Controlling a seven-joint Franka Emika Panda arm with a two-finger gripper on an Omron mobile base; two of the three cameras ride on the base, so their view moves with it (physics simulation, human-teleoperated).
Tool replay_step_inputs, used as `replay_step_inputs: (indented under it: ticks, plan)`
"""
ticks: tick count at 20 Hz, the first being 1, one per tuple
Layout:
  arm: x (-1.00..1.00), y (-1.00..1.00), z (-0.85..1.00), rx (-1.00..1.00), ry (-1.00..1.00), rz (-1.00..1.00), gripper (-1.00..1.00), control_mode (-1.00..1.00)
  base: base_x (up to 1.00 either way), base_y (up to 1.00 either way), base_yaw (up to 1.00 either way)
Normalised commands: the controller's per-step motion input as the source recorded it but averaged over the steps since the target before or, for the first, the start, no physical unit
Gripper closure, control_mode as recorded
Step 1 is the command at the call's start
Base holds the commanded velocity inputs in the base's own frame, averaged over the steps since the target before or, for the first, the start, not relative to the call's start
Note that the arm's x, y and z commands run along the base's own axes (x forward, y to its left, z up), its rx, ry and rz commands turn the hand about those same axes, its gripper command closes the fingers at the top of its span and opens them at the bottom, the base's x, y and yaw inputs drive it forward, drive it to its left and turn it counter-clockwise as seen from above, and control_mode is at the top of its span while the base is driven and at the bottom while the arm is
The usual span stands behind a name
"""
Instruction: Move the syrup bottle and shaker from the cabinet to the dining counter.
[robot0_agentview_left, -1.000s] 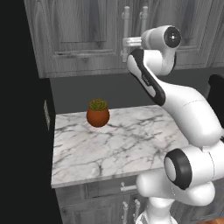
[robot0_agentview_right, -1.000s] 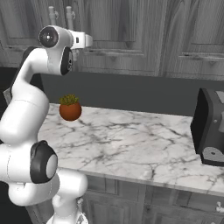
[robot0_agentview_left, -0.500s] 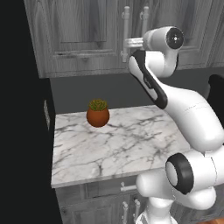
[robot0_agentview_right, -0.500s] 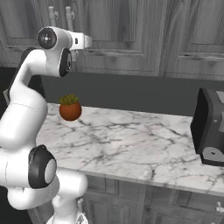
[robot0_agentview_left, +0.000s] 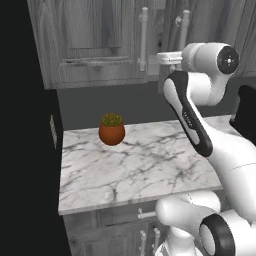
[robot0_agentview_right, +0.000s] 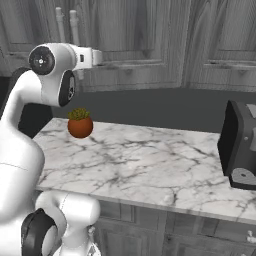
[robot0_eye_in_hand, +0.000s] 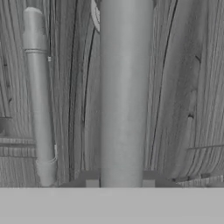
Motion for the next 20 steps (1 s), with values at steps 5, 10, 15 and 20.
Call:
replay_step_inputs:
  ticks: [5,10,15,20]
  plan:
    - [-1.0,-0.28,0.0,0.0,-0.1,0.0,1.0,-1.0,0.0,0.0,0.0]
    - [-1.0,-0.34,0.0,0.0,-0.05,0.0,1.0,-1.0,0.0,0.0,0.0]
    - [-1.0,-0.35,0.0,0.0,-0.01,0.0,1.0,-1.0,0.0,0.0,0.0]
    - [-1.0,-0.13,-0.03,0.0,0.0,0.0,-1.0,-1.0,0.0,0.0,0.0]
